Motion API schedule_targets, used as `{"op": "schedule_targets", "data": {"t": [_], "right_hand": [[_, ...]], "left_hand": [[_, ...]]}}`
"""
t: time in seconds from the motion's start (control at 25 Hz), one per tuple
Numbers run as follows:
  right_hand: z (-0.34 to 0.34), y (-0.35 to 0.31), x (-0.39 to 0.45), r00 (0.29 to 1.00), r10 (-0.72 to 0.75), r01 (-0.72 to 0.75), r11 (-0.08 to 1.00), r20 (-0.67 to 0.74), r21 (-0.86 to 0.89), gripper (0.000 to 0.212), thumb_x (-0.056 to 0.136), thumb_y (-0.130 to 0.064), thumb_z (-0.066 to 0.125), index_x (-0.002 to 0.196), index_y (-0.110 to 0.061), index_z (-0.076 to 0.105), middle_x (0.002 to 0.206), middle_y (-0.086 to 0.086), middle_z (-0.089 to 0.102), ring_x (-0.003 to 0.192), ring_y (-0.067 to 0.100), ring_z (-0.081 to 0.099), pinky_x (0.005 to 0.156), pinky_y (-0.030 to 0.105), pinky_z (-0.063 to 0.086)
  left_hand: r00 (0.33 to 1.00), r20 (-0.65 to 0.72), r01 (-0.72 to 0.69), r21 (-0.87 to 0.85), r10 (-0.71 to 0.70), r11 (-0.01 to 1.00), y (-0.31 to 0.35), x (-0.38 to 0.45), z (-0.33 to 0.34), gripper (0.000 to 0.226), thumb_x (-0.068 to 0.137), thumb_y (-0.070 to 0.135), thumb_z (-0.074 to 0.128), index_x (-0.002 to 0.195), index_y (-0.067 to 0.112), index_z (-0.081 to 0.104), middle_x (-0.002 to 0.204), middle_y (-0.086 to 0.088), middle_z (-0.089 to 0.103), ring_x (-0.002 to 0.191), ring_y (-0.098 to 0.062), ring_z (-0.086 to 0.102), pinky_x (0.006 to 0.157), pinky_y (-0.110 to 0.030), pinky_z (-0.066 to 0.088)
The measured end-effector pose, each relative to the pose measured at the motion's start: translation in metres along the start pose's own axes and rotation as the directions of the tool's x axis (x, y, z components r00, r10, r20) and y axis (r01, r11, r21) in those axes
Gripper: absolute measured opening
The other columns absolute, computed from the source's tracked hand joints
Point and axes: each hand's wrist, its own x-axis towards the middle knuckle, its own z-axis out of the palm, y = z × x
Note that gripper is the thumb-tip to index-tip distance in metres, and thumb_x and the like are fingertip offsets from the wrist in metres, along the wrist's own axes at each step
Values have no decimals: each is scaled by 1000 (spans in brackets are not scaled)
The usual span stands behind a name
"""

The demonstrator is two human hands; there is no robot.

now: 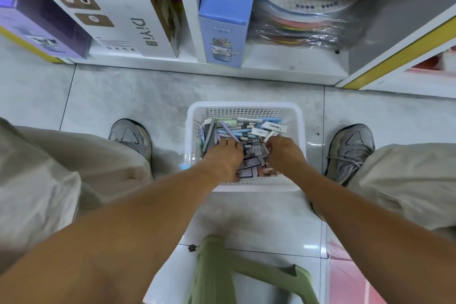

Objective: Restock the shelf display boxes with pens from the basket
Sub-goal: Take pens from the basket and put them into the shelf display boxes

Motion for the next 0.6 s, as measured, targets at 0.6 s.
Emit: {"op": "schedule_targets", "data": {"t": [0.6], "right_hand": [[28, 4, 4, 986, 91, -54, 967, -140, 249, 20, 87, -4, 57, 105, -6, 65, 107, 13, 68, 97, 32, 64, 70, 31, 46]], "left_hand": [[985, -93, 154, 109, -144, 982, 41, 28, 6, 54, 84, 11, 62, 135, 13, 45, 136, -12, 53, 125, -41, 43, 107, -51, 36]]}}
